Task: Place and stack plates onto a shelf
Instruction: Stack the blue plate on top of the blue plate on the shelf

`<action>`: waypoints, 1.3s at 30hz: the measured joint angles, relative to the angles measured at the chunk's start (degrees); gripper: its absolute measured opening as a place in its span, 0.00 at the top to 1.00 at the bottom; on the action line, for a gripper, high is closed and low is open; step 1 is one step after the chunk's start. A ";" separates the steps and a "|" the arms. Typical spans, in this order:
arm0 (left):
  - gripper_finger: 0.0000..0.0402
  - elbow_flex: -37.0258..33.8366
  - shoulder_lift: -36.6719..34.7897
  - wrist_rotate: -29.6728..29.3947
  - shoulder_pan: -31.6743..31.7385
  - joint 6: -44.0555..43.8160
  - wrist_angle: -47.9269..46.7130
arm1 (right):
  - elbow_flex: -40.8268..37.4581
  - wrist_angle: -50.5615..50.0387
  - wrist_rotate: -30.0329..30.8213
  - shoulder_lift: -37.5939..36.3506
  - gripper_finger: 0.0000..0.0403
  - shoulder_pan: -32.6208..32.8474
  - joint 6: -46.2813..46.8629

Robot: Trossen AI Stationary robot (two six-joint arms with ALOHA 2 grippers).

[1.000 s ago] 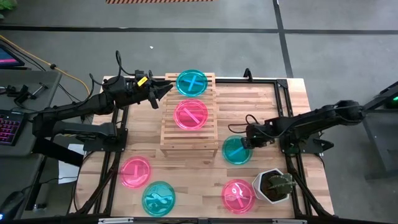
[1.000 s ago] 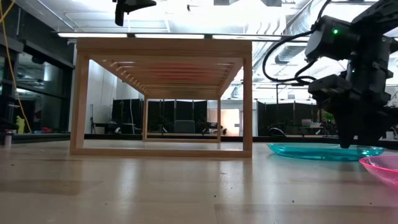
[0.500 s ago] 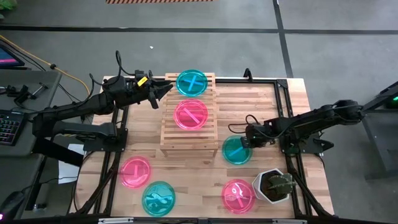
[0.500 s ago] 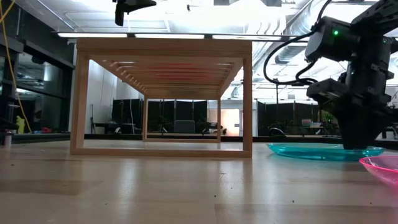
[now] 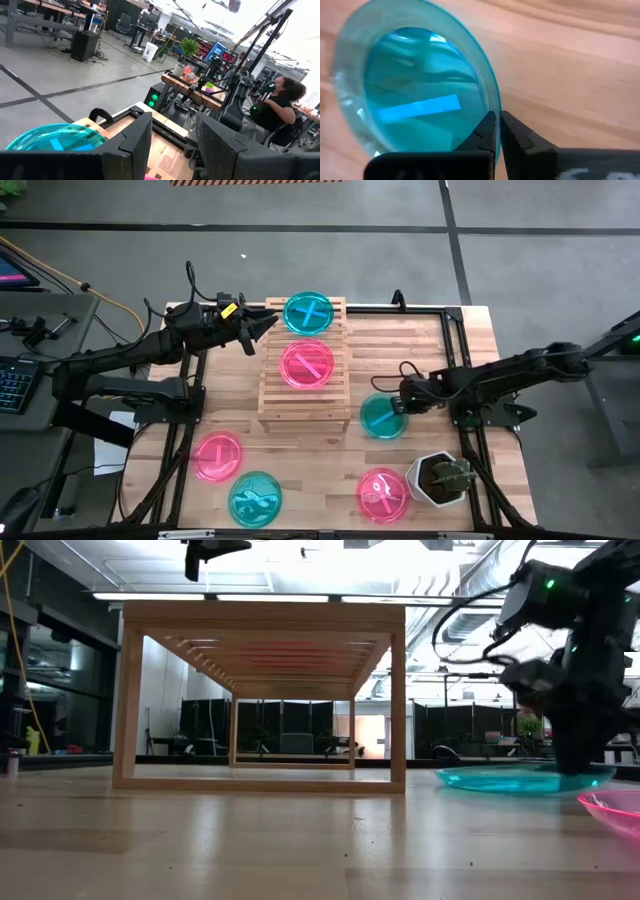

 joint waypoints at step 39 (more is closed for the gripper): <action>0.65 0.00 0.00 -0.02 0.00 -0.42 0.00 | 0.11 -5.10 5.12 -11.15 0.62 21.51 28.88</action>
